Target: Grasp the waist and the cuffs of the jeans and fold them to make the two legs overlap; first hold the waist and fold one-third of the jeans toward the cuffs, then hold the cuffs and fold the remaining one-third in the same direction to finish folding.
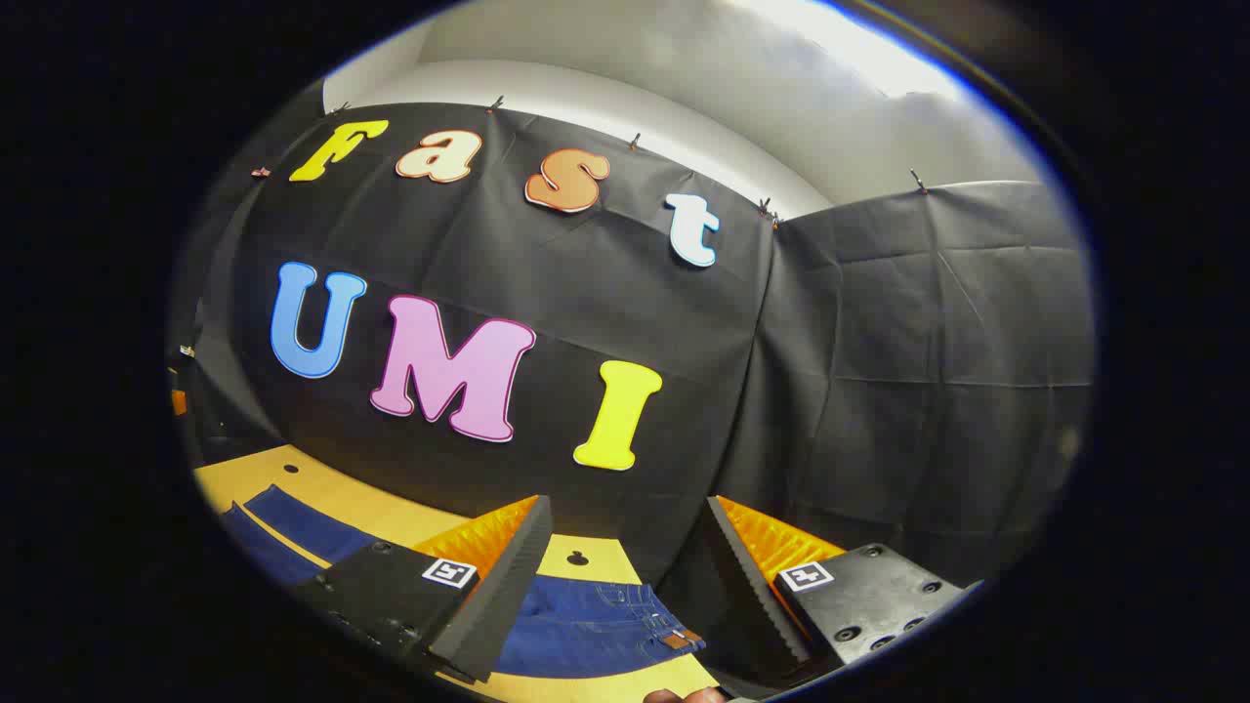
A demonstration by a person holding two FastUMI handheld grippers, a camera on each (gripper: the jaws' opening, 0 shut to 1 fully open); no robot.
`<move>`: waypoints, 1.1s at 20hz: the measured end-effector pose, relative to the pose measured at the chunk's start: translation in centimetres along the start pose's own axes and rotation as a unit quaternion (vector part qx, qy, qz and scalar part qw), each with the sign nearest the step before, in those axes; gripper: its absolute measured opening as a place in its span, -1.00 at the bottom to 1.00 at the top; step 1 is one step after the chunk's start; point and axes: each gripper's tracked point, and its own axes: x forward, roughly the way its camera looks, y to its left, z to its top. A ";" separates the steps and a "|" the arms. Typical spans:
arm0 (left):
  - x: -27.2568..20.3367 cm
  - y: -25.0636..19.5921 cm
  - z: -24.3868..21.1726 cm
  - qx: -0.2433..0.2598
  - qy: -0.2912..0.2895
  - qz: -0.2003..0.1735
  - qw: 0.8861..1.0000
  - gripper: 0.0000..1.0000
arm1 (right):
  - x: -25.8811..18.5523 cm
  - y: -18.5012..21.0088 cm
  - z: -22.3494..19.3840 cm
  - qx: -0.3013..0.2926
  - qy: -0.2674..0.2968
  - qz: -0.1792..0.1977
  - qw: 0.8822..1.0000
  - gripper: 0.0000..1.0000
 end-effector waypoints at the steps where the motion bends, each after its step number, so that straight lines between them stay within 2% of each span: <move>1: 0.1 -0.1 0.0 -0.004 0.002 -0.001 1.000 0.97 | 0.2 0.0 0.1 0.002 -0.002 -0.001 1.000 0.92; 14: 1.0 -2.7 -0.6 0.002 0.007 -0.017 1.000 0.97 | 0.1 -2.2 -1.0 0.005 0.010 -0.019 1.000 0.92; 18: 1.3 -3.3 -1.4 0.020 0.017 -0.028 0.999 0.97 | 0.1 -2.9 -2.1 0.009 0.025 -0.026 0.999 0.89; 22: 0.6 -2.3 -4.6 0.073 0.058 -0.041 0.995 0.94 | 0.7 -2.5 -3.5 -0.028 0.042 0.004 0.999 0.92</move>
